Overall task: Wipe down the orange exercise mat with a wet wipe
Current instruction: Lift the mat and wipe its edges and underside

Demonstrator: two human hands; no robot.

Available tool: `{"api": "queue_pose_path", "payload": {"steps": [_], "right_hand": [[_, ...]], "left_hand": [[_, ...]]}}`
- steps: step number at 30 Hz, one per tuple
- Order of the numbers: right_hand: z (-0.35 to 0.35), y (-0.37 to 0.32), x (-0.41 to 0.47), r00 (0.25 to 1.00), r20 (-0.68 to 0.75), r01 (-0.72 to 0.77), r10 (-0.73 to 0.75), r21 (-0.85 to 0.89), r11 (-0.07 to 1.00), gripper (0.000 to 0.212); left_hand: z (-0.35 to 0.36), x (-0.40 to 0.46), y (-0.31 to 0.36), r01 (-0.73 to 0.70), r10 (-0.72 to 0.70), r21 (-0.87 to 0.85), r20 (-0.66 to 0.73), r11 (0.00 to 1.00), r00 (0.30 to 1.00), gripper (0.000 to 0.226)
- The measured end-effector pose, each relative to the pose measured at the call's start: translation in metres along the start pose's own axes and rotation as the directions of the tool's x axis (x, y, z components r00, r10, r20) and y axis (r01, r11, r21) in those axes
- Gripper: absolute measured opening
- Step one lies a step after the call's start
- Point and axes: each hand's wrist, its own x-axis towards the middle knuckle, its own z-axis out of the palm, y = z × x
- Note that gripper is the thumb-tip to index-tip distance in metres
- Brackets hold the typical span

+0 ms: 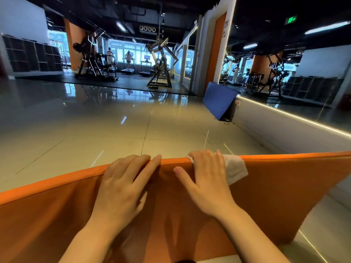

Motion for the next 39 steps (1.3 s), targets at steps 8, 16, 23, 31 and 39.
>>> {"api": "queue_pose_path", "payload": {"steps": [8,16,23,31,39], "right_hand": [[0.003,0.013,0.011,1.000,0.015,0.006,-0.006,-0.041,0.999,0.069],[0.005,0.013,0.006,0.999,0.020,-0.039,0.040,-0.076,0.996,0.072],[0.023,0.014,0.010,0.993,-0.100,-0.063,0.061,-0.009,0.998,0.066],[0.045,0.022,0.004,0.959,-0.269,-0.077,0.091,0.060,0.995,0.071],[0.044,0.007,-0.012,0.938,-0.304,-0.168,0.169,0.027,0.985,0.071]], "left_hand": [[-0.047,-0.049,0.010,0.437,-0.429,0.229,-0.089,0.869,0.899,0.061],[-0.062,-0.052,0.009,0.447,-0.531,0.413,0.110,0.793,0.840,0.110],[-0.060,-0.048,-0.026,0.347,-0.414,0.322,0.166,0.881,0.895,0.067],[-0.040,-0.034,-0.061,0.313,-0.314,0.029,0.094,0.949,0.945,0.054],[-0.038,-0.028,-0.074,0.270,-0.264,-0.122,0.061,0.955,0.962,0.041]]}}
